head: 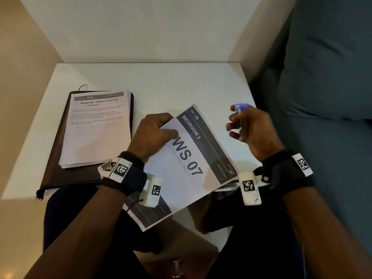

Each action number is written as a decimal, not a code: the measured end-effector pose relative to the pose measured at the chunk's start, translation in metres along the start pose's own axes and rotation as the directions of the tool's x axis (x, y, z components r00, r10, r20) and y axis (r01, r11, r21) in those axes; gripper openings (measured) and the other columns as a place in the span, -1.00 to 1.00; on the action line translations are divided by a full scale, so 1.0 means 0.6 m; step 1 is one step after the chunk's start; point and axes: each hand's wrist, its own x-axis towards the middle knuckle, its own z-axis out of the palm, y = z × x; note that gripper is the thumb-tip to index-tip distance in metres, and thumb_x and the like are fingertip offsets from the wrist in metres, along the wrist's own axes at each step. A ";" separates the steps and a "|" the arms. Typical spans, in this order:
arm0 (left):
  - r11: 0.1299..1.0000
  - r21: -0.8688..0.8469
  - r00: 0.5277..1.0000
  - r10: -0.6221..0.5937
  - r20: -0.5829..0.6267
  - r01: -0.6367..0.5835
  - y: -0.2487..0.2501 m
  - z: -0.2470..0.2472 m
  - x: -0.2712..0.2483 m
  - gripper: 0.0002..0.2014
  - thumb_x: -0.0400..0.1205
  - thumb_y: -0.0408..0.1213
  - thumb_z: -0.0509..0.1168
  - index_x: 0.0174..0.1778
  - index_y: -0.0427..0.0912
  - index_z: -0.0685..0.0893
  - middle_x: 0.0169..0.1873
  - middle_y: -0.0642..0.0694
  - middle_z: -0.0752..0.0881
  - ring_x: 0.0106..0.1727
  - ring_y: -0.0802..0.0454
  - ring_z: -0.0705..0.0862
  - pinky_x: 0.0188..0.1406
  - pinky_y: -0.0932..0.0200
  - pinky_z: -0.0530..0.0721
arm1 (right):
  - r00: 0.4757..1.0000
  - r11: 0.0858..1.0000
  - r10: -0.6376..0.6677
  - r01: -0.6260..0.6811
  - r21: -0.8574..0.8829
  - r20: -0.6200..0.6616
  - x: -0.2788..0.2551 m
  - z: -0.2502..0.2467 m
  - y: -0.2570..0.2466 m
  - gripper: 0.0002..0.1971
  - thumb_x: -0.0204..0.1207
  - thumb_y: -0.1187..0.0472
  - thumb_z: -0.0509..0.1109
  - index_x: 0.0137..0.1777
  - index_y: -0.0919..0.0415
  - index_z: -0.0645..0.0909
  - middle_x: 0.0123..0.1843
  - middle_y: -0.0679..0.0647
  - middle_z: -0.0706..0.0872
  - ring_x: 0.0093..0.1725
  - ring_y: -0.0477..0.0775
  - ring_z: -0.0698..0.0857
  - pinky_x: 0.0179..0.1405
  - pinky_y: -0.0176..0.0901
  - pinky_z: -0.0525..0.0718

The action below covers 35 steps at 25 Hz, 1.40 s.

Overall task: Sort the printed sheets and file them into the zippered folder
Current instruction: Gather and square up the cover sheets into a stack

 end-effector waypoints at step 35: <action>0.515 0.574 0.768 0.493 0.409 -0.637 0.168 -0.063 -0.163 -0.69 0.70 0.14 0.24 -0.13 0.03 0.74 -0.37 0.05 0.77 -0.36 0.08 0.66 -0.34 0.03 0.61 | 0.828 0.501 -0.208 0.548 -0.671 0.521 -0.216 0.043 -0.129 -0.53 0.55 -0.01 0.31 0.48 -0.02 0.60 0.10 -0.17 0.64 -0.02 -0.28 0.63 -0.02 -0.40 0.60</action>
